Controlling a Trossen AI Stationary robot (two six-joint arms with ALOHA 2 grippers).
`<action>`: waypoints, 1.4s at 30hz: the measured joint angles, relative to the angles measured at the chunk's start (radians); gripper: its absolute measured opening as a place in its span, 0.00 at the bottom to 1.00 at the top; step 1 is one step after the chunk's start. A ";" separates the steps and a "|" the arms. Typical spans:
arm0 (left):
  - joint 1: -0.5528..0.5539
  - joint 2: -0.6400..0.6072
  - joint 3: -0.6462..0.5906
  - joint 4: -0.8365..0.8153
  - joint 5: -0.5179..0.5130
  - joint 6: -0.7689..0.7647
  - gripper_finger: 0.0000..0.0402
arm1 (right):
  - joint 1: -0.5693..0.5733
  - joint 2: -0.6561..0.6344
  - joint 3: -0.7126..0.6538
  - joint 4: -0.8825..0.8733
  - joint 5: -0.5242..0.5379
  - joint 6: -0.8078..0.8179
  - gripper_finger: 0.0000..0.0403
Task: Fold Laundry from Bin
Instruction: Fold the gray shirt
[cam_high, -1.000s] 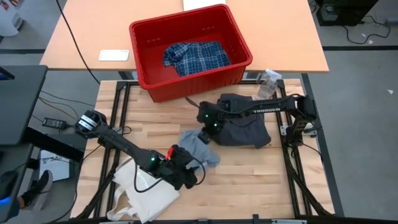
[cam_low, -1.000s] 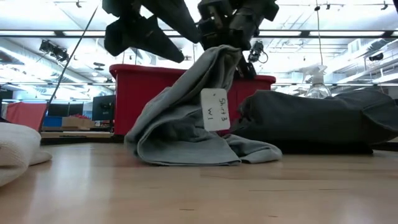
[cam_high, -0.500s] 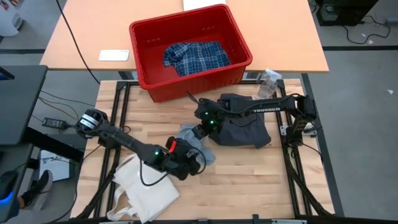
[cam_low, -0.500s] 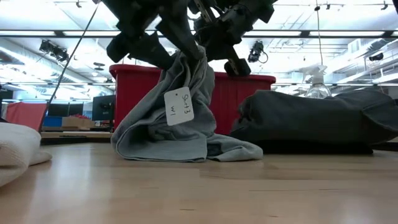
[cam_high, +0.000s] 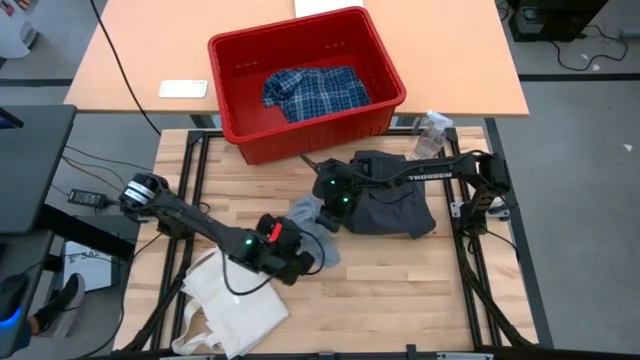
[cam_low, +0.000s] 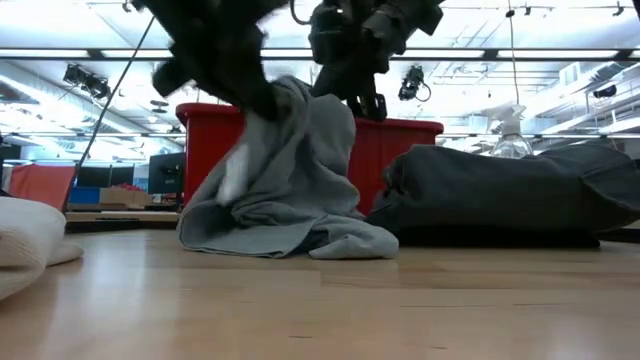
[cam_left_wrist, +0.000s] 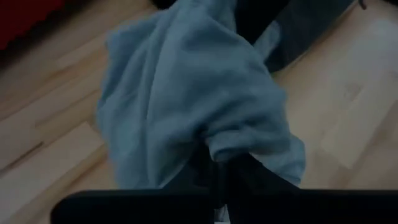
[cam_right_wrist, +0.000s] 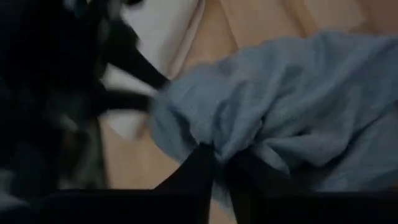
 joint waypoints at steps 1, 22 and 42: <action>-0.009 -0.019 0.000 -0.026 0.000 -0.013 0.04 | 0.000 -0.006 0.000 -0.018 0.013 -0.065 0.17; -0.038 -0.349 0.001 -0.332 0.039 0.231 0.02 | 0.055 -0.117 -0.127 0.024 0.243 -0.687 0.83; 0.017 -0.366 0.000 -0.297 0.107 0.196 0.02 | -0.038 -0.062 -0.326 0.529 0.008 -0.654 0.58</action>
